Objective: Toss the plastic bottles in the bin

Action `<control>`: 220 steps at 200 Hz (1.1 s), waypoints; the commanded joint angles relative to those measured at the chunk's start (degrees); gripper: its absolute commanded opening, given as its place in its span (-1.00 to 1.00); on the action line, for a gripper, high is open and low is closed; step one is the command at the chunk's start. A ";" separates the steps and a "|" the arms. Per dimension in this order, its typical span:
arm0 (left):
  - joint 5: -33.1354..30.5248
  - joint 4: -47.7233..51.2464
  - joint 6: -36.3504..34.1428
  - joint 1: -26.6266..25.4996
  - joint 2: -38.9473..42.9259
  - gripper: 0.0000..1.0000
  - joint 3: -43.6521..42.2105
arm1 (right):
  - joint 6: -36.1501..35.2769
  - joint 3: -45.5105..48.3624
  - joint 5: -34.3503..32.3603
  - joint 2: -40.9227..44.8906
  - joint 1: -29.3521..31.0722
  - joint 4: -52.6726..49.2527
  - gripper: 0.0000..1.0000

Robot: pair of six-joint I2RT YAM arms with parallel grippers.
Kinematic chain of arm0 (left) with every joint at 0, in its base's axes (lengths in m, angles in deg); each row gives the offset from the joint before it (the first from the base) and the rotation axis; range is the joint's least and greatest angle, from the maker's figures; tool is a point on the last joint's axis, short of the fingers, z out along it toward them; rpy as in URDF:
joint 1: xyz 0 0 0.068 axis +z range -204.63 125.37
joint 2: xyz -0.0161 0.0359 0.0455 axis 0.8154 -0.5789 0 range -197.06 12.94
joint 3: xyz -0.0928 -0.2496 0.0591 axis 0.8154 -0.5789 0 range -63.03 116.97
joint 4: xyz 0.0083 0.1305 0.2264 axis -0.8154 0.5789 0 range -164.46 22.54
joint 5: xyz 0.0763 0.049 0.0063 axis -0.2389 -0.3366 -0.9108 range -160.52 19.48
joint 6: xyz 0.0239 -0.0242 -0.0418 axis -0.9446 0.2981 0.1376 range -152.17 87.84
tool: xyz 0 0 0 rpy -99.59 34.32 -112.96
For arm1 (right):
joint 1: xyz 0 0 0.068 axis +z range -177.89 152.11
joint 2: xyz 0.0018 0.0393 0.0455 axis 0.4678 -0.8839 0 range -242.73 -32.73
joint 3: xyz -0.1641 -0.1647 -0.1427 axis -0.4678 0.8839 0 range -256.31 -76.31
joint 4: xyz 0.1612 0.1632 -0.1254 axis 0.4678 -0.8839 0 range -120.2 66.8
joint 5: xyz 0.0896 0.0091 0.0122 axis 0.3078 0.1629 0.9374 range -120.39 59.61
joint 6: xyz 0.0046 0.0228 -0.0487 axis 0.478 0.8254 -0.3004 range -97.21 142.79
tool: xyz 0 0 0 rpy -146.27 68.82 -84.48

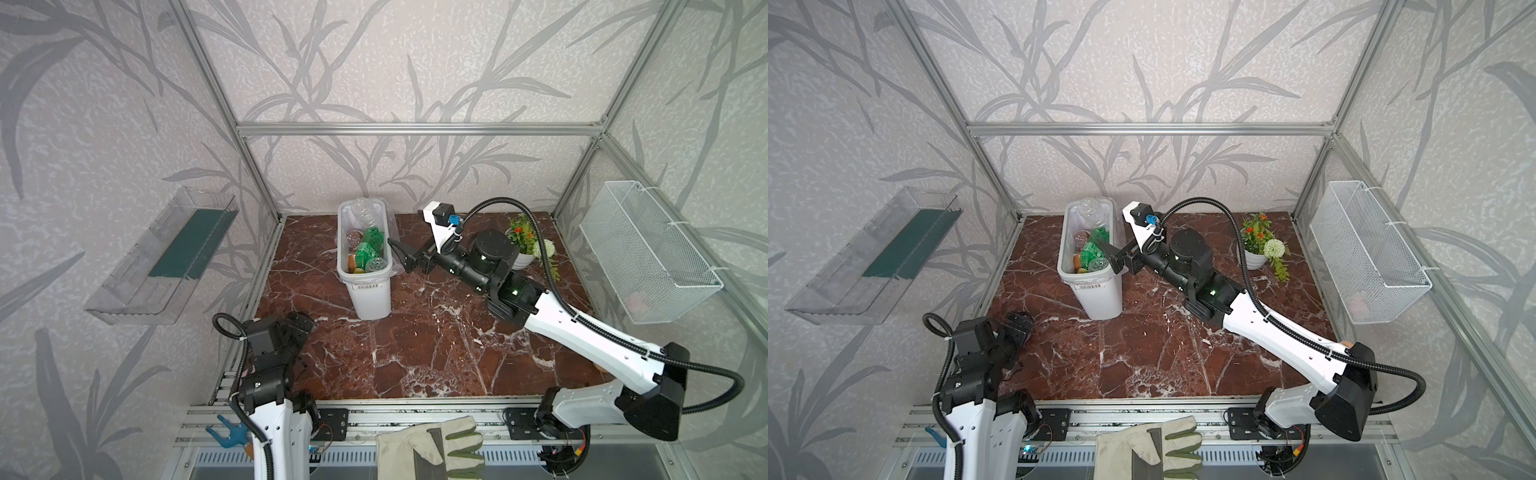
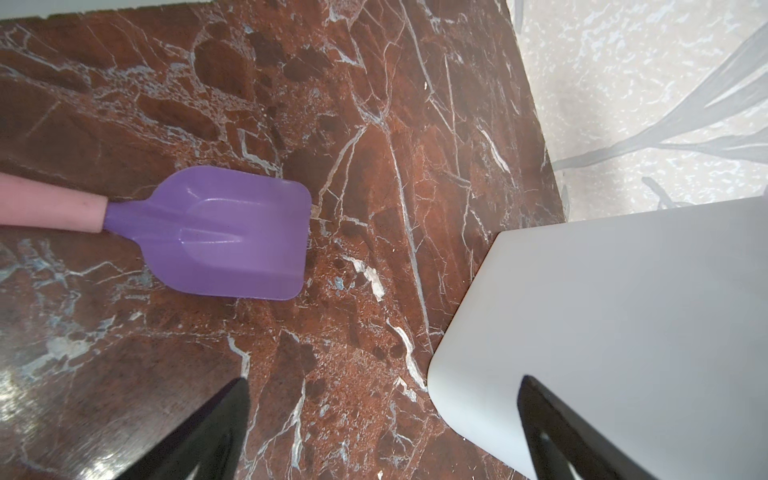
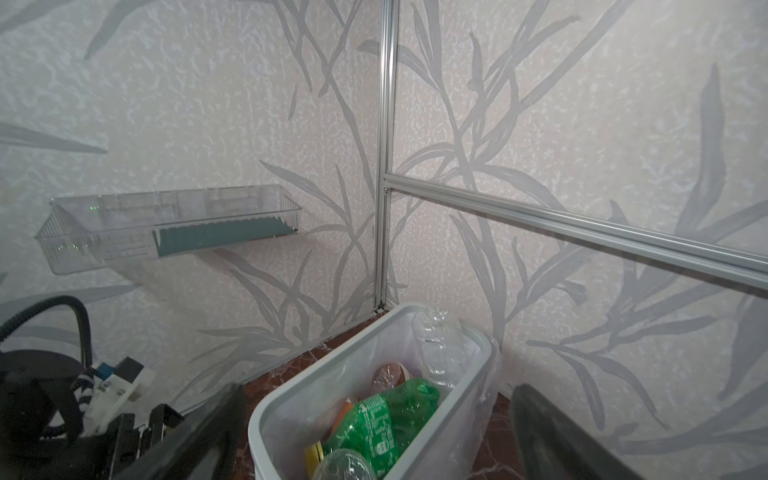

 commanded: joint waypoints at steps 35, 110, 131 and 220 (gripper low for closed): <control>-1.31 1.00 -2.13 -0.11 0.52 0.99 2.21 | -4.17 17.12 -6.31 11.32 -6.73 -2.12 0.98; -8.16 -7.33 -6.68 -4.92 -7.83 0.99 5.44 | -1.98 45.55 -10.86 24.31 -35.47 4.26 0.98; -19.52 -8.35 -10.84 -13.98 -12.91 0.99 8.57 | -0.90 51.03 -11.90 19.44 -39.87 14.12 0.98; -45.59 -24.37 -30.79 -30.15 -26.15 0.99 13.14 | -2.57 46.36 -4.31 -11.12 -42.67 31.47 0.98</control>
